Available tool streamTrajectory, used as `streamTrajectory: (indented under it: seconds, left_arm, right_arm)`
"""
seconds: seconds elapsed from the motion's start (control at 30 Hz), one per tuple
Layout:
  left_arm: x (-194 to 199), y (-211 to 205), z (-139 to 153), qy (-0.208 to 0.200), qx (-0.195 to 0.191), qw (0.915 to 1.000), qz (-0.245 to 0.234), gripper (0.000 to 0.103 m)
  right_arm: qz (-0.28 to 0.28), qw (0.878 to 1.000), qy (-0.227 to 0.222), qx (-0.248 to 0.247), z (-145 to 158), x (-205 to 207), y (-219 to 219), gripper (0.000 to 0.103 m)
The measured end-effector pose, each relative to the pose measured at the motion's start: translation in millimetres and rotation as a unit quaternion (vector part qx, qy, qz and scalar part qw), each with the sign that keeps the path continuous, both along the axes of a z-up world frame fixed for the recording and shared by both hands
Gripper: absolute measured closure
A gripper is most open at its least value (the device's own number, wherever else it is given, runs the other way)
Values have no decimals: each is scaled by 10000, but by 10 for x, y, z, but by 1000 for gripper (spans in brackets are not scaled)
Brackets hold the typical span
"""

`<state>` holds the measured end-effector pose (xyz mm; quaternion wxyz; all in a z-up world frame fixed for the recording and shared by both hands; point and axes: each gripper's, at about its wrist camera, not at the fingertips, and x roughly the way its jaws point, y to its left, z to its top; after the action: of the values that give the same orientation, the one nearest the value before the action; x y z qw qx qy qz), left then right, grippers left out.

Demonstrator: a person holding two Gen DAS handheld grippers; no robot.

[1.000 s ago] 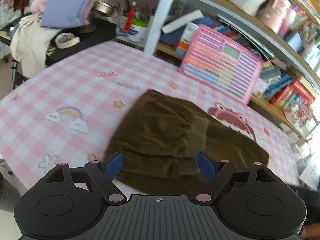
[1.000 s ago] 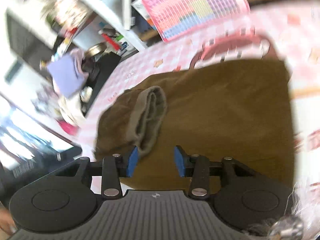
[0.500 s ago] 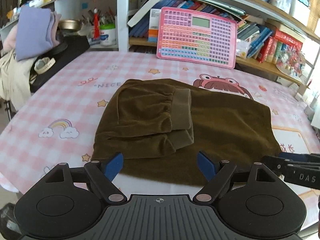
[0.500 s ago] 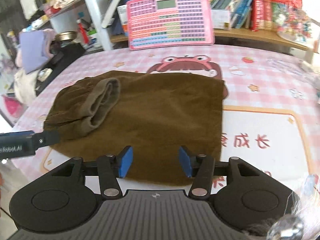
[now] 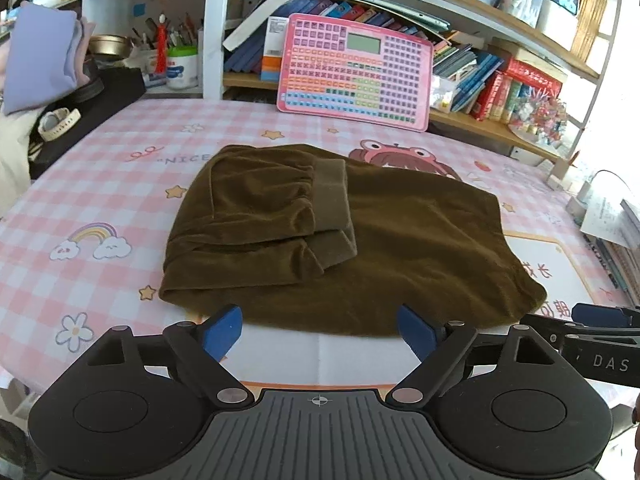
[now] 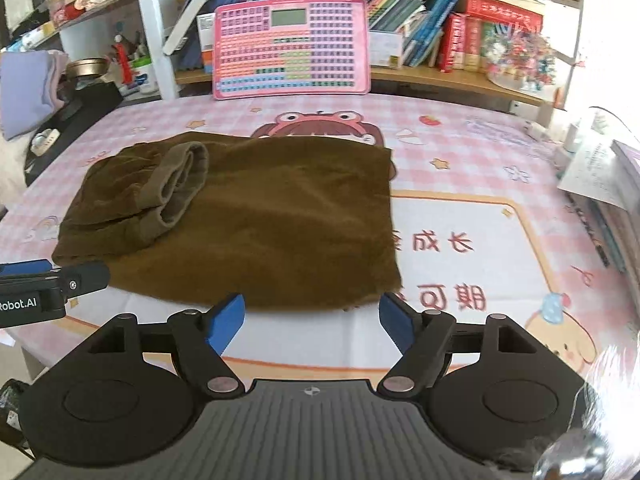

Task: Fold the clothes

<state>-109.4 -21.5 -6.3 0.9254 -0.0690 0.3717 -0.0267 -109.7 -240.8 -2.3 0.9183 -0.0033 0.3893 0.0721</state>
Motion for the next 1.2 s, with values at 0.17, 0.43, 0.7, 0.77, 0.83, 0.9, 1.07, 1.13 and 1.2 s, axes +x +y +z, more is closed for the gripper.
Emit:
streamTrajectory:
  seconds: [0.17, 0.43, 0.7, 0.77, 0.83, 0.9, 1.07, 1.13, 1.2]
  left_arm:
    - [-8, 6, -14, -17, -47, 10000, -11, 15]
    - [121, -150, -14, -13, -25, 9997, 242, 15]
    - [315, -628, 12, 75, 145, 9978, 642, 15]
    - [344, -772, 16, 79, 177, 9975, 684, 15]
    - [361, -880, 11, 111, 176, 9969, 758, 15]
    - [367, -967, -3, 172, 189, 9957, 891, 15]
    - [324, -1090, -25, 353, 242, 9910, 1266, 15]
    - [291, -1116, -10, 370, 95, 9906, 1312, 15]
    - [262, -1161, 11, 338, 98, 9902, 1352, 15]
  right_arm:
    - [-44, 10000, 23, -19, 4, -22, -4, 30]
    - [183, 9998, -2, 70, 2, 139, -143, 30]
    - [588, 9977, 45, 334, -9, 530, -612, 29]
    - [708, 9962, 131, 500, -26, 645, -763, 29]
    - [865, 9940, 250, 628, -55, 764, -889, 29]
    - [1047, 9911, 373, 728, -89, 867, -992, 29]
    - [1367, 9773, 887, 1354, -186, 1094, -1205, 32]
    - [1396, 9701, 1126, 1635, -231, 1174, -1270, 37]
    - [1471, 9663, 1250, 1703, -261, 1216, -1278, 47]
